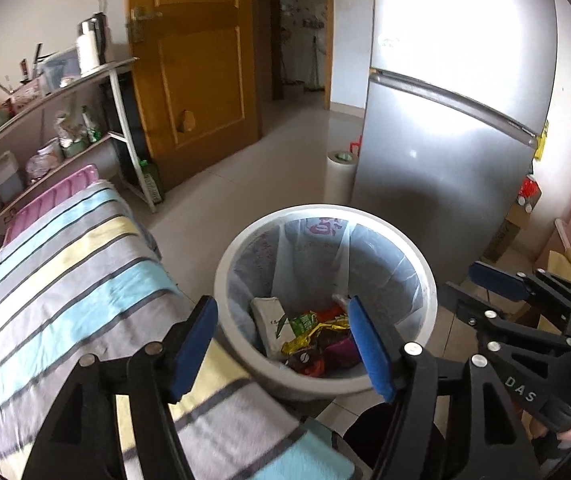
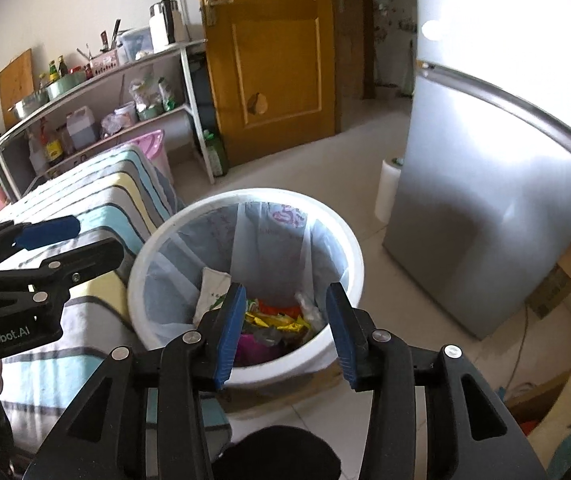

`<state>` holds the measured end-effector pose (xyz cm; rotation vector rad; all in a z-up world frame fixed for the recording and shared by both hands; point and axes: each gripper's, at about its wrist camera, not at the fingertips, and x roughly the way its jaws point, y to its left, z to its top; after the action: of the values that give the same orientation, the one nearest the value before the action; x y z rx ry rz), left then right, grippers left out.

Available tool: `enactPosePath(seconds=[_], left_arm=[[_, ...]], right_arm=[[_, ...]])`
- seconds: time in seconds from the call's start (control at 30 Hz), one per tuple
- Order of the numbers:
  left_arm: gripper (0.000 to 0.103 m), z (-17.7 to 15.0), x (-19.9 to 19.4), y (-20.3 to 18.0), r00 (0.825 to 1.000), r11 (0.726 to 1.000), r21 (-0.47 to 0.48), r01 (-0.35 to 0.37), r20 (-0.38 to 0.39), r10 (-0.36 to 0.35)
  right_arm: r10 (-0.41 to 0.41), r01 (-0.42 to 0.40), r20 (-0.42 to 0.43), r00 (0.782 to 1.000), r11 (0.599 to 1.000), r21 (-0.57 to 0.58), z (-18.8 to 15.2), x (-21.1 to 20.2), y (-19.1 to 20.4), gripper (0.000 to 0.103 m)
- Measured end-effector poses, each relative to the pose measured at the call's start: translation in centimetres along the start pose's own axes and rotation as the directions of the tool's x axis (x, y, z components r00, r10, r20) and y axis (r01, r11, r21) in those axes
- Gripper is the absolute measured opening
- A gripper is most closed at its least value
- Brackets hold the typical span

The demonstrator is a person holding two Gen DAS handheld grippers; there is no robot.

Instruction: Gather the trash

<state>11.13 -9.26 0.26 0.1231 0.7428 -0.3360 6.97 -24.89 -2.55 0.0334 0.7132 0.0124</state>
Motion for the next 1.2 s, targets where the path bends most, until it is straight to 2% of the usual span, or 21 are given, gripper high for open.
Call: enactPosePath(seconds=[0.13,0.27,0.33,0.47,0.53,0.6,0.7,1.2], left_arm=[[0.071,-1.4,-2.3,0.2,0.997,0.999,-0.004,-0.053,0.05,0.053],[0.074,-2.9,-4.5,0.7,0.995,0.998,-0.032,-0.052,0.088,0.055],[0.077,-3.6,-5.3,0.9,0.994,0.997,-0.046,-0.056,0.093,0.06],[0.078,-4.6,-6.4,0.6,0.992,0.996,-0.039,-0.079,0.095,0.082],[0.078,-4.9,-6.8,0.3,0.991,0.996,-0.038,-0.079,0.105,0.082],[0.078,-5.1,-7.3,0.3,0.992,0.997,-0.045,-0.056,0.111,0.061],[0.078,-5.3,-7.8,0.3,0.989,0.995,-0.053,-0.08,0.123,0.086],[0.078,-6.3,-8.5,1.4,0.985,0.988,-0.105,-0.112,0.122,0.125]], right_arm=[[-0.034,0.034,0.027,0.999,0.999,0.012,-1.0,-2.2,1.0,0.043],[-0.065,0.063,0.041,0.997,0.997,0.04,-2.0,-4.0,1.7,0.043],[-0.082,0.079,0.058,0.995,0.996,0.048,-2.4,-5.0,2.0,0.043],[-0.075,0.07,0.062,0.995,0.994,0.082,-3.2,-6.4,2.5,0.043],[-0.092,0.087,0.078,0.993,0.994,0.064,-3.5,-7.1,3.2,0.043],[-0.085,0.08,0.082,0.993,0.994,0.071,-3.6,-7.5,3.5,0.043],[-0.08,0.074,0.08,0.994,0.994,0.075,-3.8,-7.7,3.6,0.043],[-0.077,0.071,0.099,0.992,0.995,0.066,-3.9,-8.0,4.1,0.043]])
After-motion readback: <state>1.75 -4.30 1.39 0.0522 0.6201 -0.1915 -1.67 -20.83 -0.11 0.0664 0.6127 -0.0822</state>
